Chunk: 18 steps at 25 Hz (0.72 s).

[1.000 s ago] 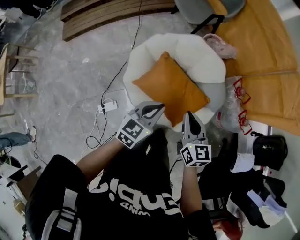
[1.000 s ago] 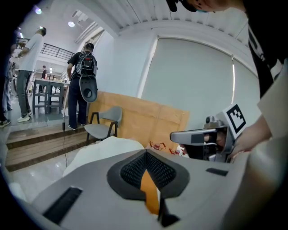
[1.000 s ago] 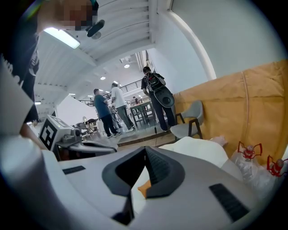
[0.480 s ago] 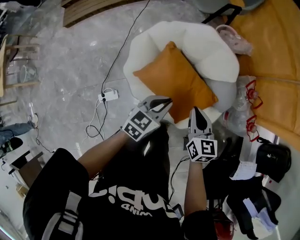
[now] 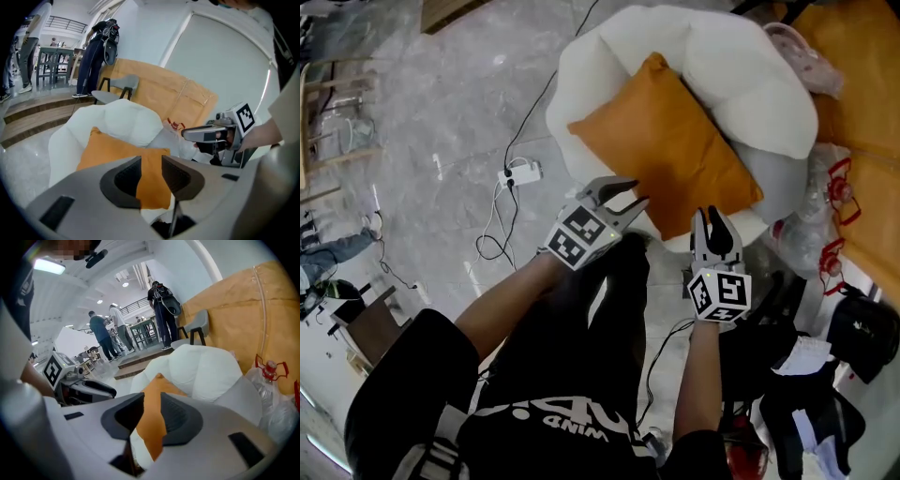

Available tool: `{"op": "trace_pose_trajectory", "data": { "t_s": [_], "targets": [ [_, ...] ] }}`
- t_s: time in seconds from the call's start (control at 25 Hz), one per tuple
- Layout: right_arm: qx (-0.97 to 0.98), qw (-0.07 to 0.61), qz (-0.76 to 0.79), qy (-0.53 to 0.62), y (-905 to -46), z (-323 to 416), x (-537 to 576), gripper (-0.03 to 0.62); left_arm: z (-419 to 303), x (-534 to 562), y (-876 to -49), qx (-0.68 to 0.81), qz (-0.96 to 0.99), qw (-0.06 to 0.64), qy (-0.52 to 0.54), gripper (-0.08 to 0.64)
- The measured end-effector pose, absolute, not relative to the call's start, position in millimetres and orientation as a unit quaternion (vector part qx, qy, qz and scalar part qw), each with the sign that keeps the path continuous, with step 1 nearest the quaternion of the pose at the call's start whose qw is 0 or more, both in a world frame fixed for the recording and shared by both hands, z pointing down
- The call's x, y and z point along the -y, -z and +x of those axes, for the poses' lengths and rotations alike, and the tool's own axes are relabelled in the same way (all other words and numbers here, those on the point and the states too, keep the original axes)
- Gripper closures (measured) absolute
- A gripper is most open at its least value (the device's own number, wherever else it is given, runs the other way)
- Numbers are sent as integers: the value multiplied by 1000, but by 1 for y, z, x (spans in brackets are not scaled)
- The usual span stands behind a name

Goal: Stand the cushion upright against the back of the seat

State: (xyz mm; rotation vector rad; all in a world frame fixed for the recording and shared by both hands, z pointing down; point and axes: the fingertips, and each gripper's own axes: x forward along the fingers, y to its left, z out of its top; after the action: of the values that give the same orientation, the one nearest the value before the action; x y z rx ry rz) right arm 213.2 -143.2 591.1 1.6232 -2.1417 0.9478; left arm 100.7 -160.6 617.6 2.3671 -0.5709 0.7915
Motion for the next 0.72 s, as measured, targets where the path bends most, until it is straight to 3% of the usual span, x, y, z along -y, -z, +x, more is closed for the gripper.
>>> {"op": "trace_pose_trajectory", "data": {
  "t_s": [0.08, 0.2, 0.28, 0.72],
  "targets": [
    [740, 153, 558, -343, -615, 214, 143, 438, 98, 155, -645, 208, 878, 300, -310, 417],
    [739, 168, 549, -354, -648, 214, 143, 394, 94, 146, -684, 198, 866, 317, -331, 351],
    [737, 183, 544, -357, -670, 215, 144, 374, 91, 144, -707, 201, 858, 324, -343, 310],
    [716, 283, 523, -366, -790, 236, 162, 331, 49, 172, -833, 296, 787, 346, -416, 229]
  ]
}}
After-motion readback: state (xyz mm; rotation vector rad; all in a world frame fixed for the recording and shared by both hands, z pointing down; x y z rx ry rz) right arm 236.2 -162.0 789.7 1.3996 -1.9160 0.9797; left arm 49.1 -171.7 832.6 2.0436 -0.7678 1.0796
